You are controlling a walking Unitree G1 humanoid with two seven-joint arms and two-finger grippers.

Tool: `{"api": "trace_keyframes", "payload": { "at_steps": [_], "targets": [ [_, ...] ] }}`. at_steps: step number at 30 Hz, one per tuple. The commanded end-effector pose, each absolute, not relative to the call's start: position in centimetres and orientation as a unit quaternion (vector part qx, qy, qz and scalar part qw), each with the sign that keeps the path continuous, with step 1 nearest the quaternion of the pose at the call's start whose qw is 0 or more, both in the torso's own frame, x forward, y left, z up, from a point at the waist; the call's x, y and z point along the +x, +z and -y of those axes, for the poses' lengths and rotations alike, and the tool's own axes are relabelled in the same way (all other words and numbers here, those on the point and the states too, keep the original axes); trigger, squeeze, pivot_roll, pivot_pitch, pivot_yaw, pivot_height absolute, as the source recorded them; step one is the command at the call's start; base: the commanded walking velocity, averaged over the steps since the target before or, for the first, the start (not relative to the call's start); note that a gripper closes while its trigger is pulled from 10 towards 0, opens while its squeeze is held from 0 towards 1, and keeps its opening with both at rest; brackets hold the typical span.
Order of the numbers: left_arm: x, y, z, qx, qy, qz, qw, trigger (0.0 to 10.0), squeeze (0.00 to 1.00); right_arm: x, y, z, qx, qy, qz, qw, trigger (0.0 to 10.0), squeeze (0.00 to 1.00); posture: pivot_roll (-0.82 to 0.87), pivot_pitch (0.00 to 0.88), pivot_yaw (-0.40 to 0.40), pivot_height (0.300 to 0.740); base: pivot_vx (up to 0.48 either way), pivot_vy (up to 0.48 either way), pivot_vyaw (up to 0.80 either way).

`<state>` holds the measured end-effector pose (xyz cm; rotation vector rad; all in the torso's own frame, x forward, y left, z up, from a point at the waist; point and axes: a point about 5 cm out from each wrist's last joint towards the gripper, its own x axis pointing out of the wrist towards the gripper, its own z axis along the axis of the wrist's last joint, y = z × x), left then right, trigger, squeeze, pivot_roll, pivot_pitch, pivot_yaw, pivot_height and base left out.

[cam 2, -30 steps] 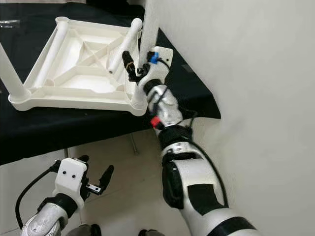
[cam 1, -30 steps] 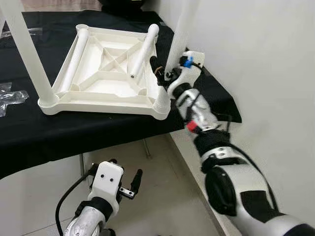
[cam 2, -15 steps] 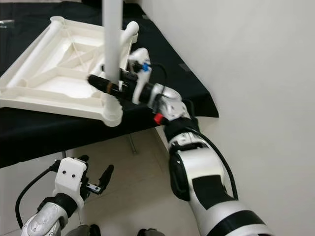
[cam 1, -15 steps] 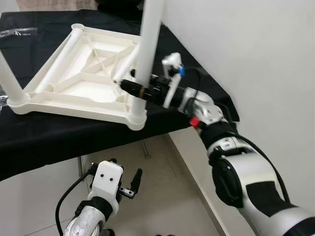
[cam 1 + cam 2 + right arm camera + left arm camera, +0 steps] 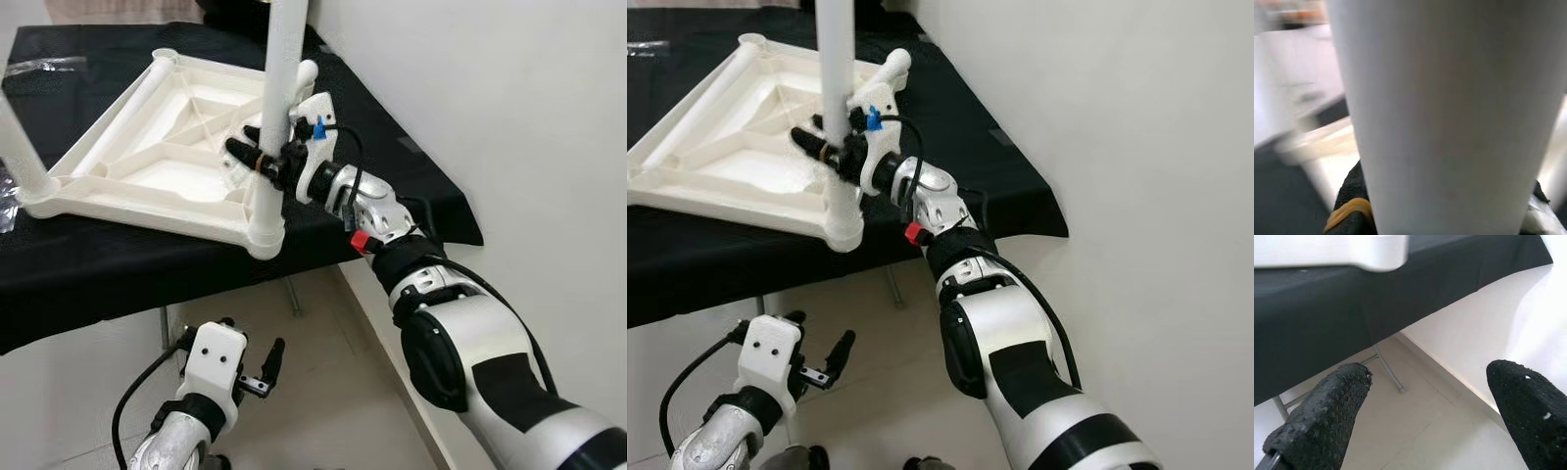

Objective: Building children table

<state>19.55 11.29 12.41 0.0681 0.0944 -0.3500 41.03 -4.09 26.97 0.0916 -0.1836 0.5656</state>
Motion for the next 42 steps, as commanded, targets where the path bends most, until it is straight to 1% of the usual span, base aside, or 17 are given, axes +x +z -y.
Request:
{"api": "trace_keyframes", "payload": {
  "at_steps": [1, 5, 7, 12, 13, 17, 18, 22, 23, 25, 26, 29, 32, 33, 35, 38, 42],
  "targets": [
    [19.4, 12.0, -11.1, 0.029, -0.177, -0.06, 0.982, 10.0, 0.0, 41.9, 25.5, 6.8, 0.058, 0.128, 0.056, 0.988, 0.0, 0.0, 0.14, 0.153, -0.153, 0.74, 0.0, 0.0, 0.0],
    [19.4, 12.0, -11.1, 0.03, -0.177, -0.06, 0.982, 10.0, 0.0, 41.9, 25.1, 7.7, 0.054, 0.033, 0.051, 0.997, 0.0, 0.0, 0.14, 0.144, -0.15, 0.74, 0.0, 0.0, 0.0],
    [19.5, 12.0, -11.0, 0.032, -0.179, -0.058, 0.982, 10.0, 0.0, 41.6, 24.7, 8.3, 0.08, -0.066, 0.043, 0.994, 0.0, 0.0, 0.13, 0.148, -0.152, 0.74, 0.0, 0.0, 0.0],
    [19.6, 12.0, -11.0, 0.033, -0.177, -0.057, 0.982, 10.0, 0.0, 41.2, 24.6, 7.4, 0.115, -0.097, 0.041, 0.988, 0.0, 0.0, 0.14, 0.136, -0.157, 0.74, 0.0, 0.0, 0.0],
    [19.6, 12.0, -11.0, 0.033, -0.177, -0.058, 0.982, 10.0, 0.0, 41.1, 24.9, 6.7, 0.126, -0.079, 0.05, 0.988, 10.0, 0.0, 0.14, 0.144, -0.154, 0.74, 0.0, 0.0, 0.0],
    [19.7, 12.0, -11.0, 0.033, -0.177, -0.057, 0.982, 10.0, 0.0, 41.0, 25.5, 5.4, 0.134, -0.025, 0.076, 0.988, 10.0, 0.0, 0.13, 0.142, -0.149, 0.74, 0.0, 0.0, 0.0],
    [19.7, 12.0, -11.0, 0.033, -0.178, -0.057, 0.982, 10.0, 0.0, 40.9, 25.6, 5.3, 0.133, -0.017, 0.087, 0.987, 10.0, 1.0, 0.13, 0.144, -0.154, 0.74, 0.0, 0.0, 0.0],
    [19.7, 12.0, -10.9, 0.031, -0.179, -0.058, 0.982, 10.0, 0.0, 41.0, 25.5, 6.6, 0.113, 0.008, 0.107, 0.988, 10.0, 1.0, 0.13, 0.142, -0.159, 0.74, 0.0, 0.0, 0.0],
    [19.6, 12.0, -10.9, 0.03, -0.178, -0.058, 0.982, 10.0, 0.0, 41.2, 25.4, 6.9, 0.131, 0.072, 0.095, 0.984, 10.0, 0.0, 0.13, 0.144, -0.158, 0.74, 0.0, 0.0, 0.0],
    [19.6, 12.0, -10.9, 0.03, -0.178, -0.058, 0.982, 10.0, 0.0, 41.2, 25.4, 6.9, 0.131, 0.072, 0.095, 0.984, 10.0, 0.0, 0.13, 0.144, -0.158, 0.74, 0.0, 0.0, 0.0],
    [19.6, 12.0, -10.9, 0.029, -0.177, -0.059, 0.982, 10.0, 0.0, 41.2, 25.3, 7.4, 0.116, 0.221, 0.086, 0.965, 10.0, 0.0, 0.13, 0.144, -0.158, 0.74, 0.0, 0.0, 0.0],
    [19.7, 12.0, -10.9, 0.029, -0.177, -0.058, 0.982, 10.0, 0.0, 40.9, 25.1, 7.6, 0.086, 0.302, 0.081, 0.946, 10.0, 0.0, 0.12, 0.144, -0.16, 0.74, 0.0, 0.0, 0.0],
    [19.7, 12.0, -10.9, 0.029, -0.179, -0.056, 0.982, 10.0, 0.0, 39.3, 24.2, 8.0, 0.01, 0.503, 0.06, 0.862, 10.0, 0.0, 0.13, 0.145, -0.161, 0.74, 0.0, 0.0, 0.0],
    [19.7, 12.0, -10.9, 0.029, -0.179, -0.056, 0.982, 10.0, 0.0, 39.3, 24.2, 8.0, 0.01, 0.503, 0.06, 0.862, 10.0, 0.0, 0.13, 0.145, -0.161, 0.74, 0.0, 0.0, 0.0],
    [19.7, 12.0, -10.9, 0.03, -0.176, -0.057, 0.982, 10.0, 0.0, 38.3, 23.9, 7.3, -0.02, 0.591, 0.048, 0.805, 10.0, 0.0, 0.14, 0.147, -0.162, 0.74, 0.0, 0.0, 0.0],
    [19.7, 12.0, -11.0, 0.03, -0.174, -0.058, 0.983, 10.0, 0.0, 37.9, 24.1, 6.6, -0.021, 0.629, 0.042, 0.776, 10.0, 0.0, 0.14, 0.148, -0.162, 0.74, 0.0, 0.0, 0.0],
    [19.7, 12.0, -11.0, 0.031, -0.173, -0.058, 0.983, 10.0, 0.0, 38.0, 24.7, 5.3, -0.024, 0.625, 0.048, 0.779, 10.0, 0.0, 0.14, 0.161, -0.164, 0.74, 0.0, 0.0, 0.0]
  ]
}}
